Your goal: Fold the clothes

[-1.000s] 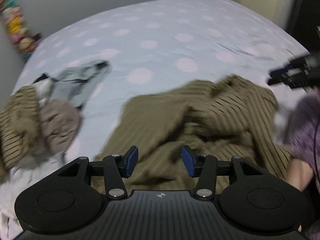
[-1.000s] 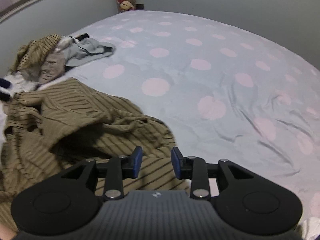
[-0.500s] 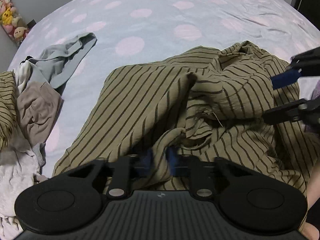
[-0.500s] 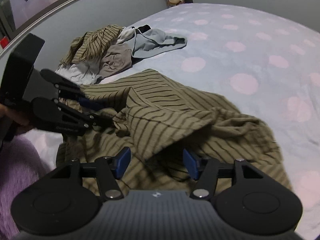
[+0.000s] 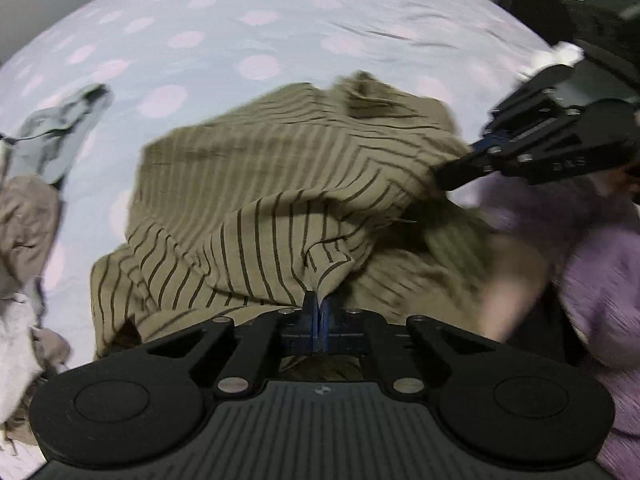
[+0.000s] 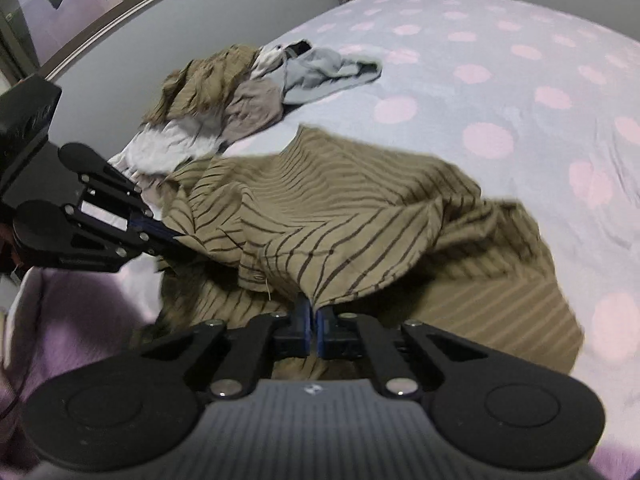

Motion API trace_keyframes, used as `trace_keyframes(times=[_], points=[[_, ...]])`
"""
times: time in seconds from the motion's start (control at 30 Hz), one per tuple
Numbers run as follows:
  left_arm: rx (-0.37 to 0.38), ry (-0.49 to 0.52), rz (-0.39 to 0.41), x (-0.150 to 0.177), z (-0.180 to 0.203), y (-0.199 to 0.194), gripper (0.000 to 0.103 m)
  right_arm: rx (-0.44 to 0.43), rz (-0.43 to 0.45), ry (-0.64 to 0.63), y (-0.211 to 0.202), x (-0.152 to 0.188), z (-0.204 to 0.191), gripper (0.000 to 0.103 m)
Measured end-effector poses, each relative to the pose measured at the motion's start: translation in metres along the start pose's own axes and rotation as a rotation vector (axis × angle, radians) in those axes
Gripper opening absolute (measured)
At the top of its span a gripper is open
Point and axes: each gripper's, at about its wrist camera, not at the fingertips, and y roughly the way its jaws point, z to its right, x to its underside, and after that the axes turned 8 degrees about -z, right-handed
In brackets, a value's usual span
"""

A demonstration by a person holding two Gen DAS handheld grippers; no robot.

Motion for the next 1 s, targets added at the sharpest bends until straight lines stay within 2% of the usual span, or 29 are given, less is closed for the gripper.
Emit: trace_keyframes(times=[0.13, 0.2, 0.27, 0.33, 0.4, 0.43, 0.47, 0.5, 0.53, 0.77, 1.0], points=[[0.01, 0.069, -0.045, 0.005, 0.028, 0.0, 0.0, 0.008, -0.059, -0.016, -0.004, 0.023, -0.01, 0.004], [-0.011, 0.092, -0.054, 0.004, 0.034, 0.002, 0.001, 0.024, -0.077, -0.023, -0.001, 0.033, -0.013, 0.004], [-0.046, 0.102, -0.05, 0.002, 0.034, 0.006, 0.001, 0.034, -0.076, -0.012, 0.003, 0.036, -0.012, 0.004], [-0.057, 0.097, -0.031, 0.0, 0.031, 0.001, 0.003, 0.04, -0.067, -0.001, 0.004, 0.036, -0.011, 0.01], [-0.068, 0.091, -0.012, -0.001, 0.029, -0.004, 0.008, 0.057, -0.048, -0.012, -0.003, 0.033, -0.011, 0.012], [-0.074, 0.088, -0.002, -0.002, 0.028, -0.006, 0.016, 0.066, -0.039, -0.018, -0.006, 0.032, -0.01, 0.013], [-0.081, 0.104, 0.009, -0.002, 0.03, -0.011, 0.022, 0.075, -0.029, -0.025, -0.01, 0.03, -0.01, 0.02], [-0.087, 0.12, 0.021, -0.002, 0.033, -0.015, 0.024, 0.091, -0.021, -0.034, -0.014, 0.029, -0.01, 0.029], [-0.1, 0.139, 0.03, -0.004, 0.033, -0.02, 0.026, 0.11, -0.013, -0.044, -0.019, 0.027, -0.009, 0.032], [-0.21, 0.251, 0.06, -0.034, 0.016, -0.023, 0.034, 0.196, 0.045, -0.094, -0.036, -0.002, 0.002, 0.033], [-0.318, 0.388, 0.068, -0.069, -0.005, -0.007, 0.036, 0.174, 0.027, -0.165, -0.007, -0.038, -0.001, 0.039]])
